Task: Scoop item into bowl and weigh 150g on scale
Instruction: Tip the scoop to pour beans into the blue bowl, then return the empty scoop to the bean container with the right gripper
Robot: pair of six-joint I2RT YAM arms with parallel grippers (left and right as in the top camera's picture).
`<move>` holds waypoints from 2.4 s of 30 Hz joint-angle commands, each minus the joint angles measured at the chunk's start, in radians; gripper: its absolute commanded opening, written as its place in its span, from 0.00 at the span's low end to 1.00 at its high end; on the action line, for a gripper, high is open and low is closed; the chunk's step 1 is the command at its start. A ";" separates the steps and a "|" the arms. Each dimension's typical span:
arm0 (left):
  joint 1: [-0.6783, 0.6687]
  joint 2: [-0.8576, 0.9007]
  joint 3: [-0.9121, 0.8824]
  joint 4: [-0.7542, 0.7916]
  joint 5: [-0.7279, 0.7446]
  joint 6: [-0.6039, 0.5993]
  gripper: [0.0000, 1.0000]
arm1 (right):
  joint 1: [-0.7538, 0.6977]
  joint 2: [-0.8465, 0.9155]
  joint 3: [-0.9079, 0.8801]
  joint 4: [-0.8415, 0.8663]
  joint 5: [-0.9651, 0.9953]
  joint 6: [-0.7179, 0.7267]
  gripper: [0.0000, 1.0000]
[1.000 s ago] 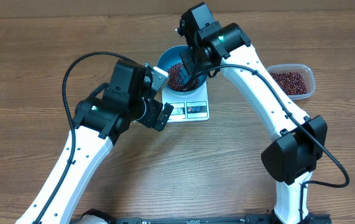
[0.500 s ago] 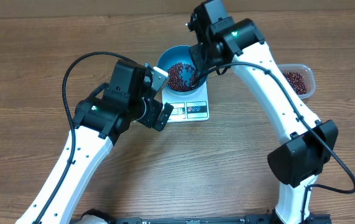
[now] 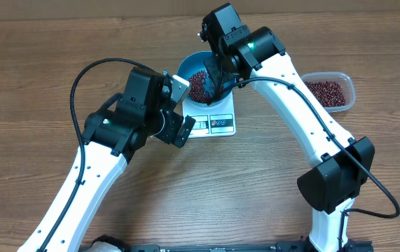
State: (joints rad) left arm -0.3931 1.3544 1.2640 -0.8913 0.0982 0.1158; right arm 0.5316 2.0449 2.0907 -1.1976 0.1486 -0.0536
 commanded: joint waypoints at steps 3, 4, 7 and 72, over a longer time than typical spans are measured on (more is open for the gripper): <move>-0.006 0.007 0.001 0.002 0.014 0.019 0.99 | -0.005 -0.060 0.032 0.000 -0.016 -0.007 0.04; -0.006 0.007 0.001 0.002 0.014 0.019 0.99 | -0.010 -0.066 0.032 -0.001 -0.024 -0.007 0.04; -0.006 0.007 0.001 0.002 0.014 0.019 1.00 | -0.045 -0.104 0.032 -0.011 -0.080 -0.007 0.04; -0.006 0.007 0.001 0.002 0.014 0.018 1.00 | -0.879 -0.178 -0.636 0.203 -0.730 -0.104 0.04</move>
State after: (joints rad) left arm -0.3931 1.3544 1.2640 -0.8913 0.0982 0.1158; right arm -0.3042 1.8568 1.4593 -0.9871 -0.4385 -0.1726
